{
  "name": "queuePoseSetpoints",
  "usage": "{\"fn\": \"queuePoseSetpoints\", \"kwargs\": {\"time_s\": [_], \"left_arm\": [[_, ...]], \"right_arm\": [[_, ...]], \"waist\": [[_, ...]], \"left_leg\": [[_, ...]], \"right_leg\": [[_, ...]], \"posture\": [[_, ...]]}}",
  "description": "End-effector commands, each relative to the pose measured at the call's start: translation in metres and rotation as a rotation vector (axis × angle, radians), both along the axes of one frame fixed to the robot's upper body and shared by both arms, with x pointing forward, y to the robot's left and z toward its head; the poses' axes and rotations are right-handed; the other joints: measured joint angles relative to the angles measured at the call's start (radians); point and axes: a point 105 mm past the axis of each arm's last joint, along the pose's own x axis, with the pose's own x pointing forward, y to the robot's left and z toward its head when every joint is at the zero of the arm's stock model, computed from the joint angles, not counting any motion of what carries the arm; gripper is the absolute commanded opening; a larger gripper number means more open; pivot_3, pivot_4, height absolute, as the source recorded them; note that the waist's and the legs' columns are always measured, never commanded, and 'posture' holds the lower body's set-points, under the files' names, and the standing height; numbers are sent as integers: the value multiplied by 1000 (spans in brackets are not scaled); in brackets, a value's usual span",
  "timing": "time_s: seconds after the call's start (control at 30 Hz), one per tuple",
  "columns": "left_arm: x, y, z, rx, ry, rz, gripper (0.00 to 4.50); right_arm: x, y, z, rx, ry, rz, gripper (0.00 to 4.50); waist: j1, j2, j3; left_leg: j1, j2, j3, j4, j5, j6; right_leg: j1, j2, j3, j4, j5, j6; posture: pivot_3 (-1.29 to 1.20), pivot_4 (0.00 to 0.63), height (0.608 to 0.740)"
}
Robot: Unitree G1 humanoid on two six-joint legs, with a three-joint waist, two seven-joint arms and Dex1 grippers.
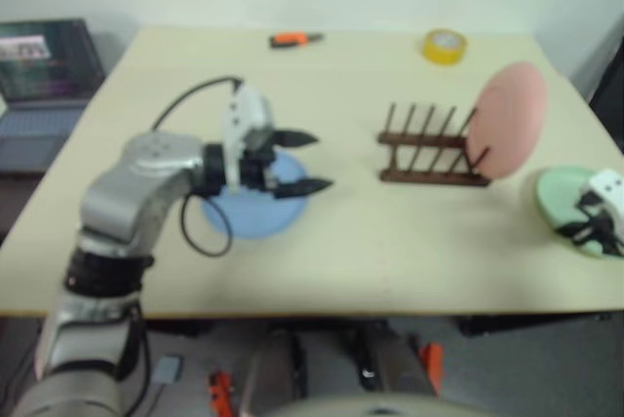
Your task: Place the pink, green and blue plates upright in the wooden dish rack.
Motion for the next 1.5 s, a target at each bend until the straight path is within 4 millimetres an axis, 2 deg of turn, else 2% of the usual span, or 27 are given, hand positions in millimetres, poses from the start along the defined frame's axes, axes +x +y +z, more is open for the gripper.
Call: {"fn": "queuePoseSetpoints", "kwargs": {"time_s": [0.03,0.1,0.17,0.3,0.53,0.7,0.83,0.97,1.07,1.3,1.4,1.5], "left_arm": [[-1,2,15,-22,-70,-2,4121],[-1,2,16,-27,-73,-5,4121],[-2,2,17,-33,-78,-7,4121],[-1,0,19,-45,-86,-14,4121],[0,0,21,-49,-94,-17,4121],[0,0,22,-51,-98,-20,4121],[0,0,22,-52,-100,-19,4121],[-2,3,27,-74,-112,-18,4121],[-1,6,30,-95,-119,-6,4121],[0,13,38,-132,-138,29,4121],[0,14,37,-132,-137,39,4121],[-1,13,36,-136,-137,43,4121]], "right_arm": [[13,2,35,50,-130,2,18],[16,2,45,71,-171,-3,18],[24,9,77,212,-287,-28,18],[25,5,112,318,-415,-59,18],[24,-10,134,299,-500,-95,18],[25,-14,147,287,-547,-100,18],[27,-14,165,308,-615,-93,18],[29,13,208,419,-754,36,18],[25,41,240,516,-841,162,18],[8,83,291,758,-955,386,18],[5,104,300,858,-952,476,18],[13,128,291,963,-883,537,18]], "waist": [[0,0,0],[0,1,0],[0,1,1],[3,1,1],[4,2,1],[1,3,1],[0,3,1],[-1,6,2],[-2,7,3],[1,7,3],[2,7,3],[-1,7,3]], "left_leg": [[0,0,0,0,0,0],[0,0,0,0,0,0],[0,0,0,0,0,0],[-1,0,0,-1,0,0],[-1,-1,1,-2,0,0],[-1,0,1,-2,0,0],[-1,0,1,-2,0,0],[-1,-1,1,-2,0,0],[-1,0,1,-3,0,0],[-2,0,0,-4,0,0],[-2,0,1,-4,0,0],[-1,1,0,-5,0,0]], "right_leg": [[0,0,0,0,0,0],[0,0,0,0,0,0],[0,0,0,0,0,0],[0,0,-1,-1,0,0],[0,-1,0,-2,0,0],[-1,-1,0,-2,0,0],[-1,0,0,-1,0,0],[-1,0,1,-2,0,0],[-1,0,1,-2,0,0],[-1,-1,0,-3,-1,-1],[-2,-1,0,-3,-1,-1],[-1,-1,0,-2,-1,-1]], "posture": [[0,150,740],[0,150,740],[0,150,740],[0,150,740],[0,150,740],[0,150,740],[0,150,740],[0,150,740],[0,150,740],[0,150,740],[0,150,740],[0,150,740]]}}
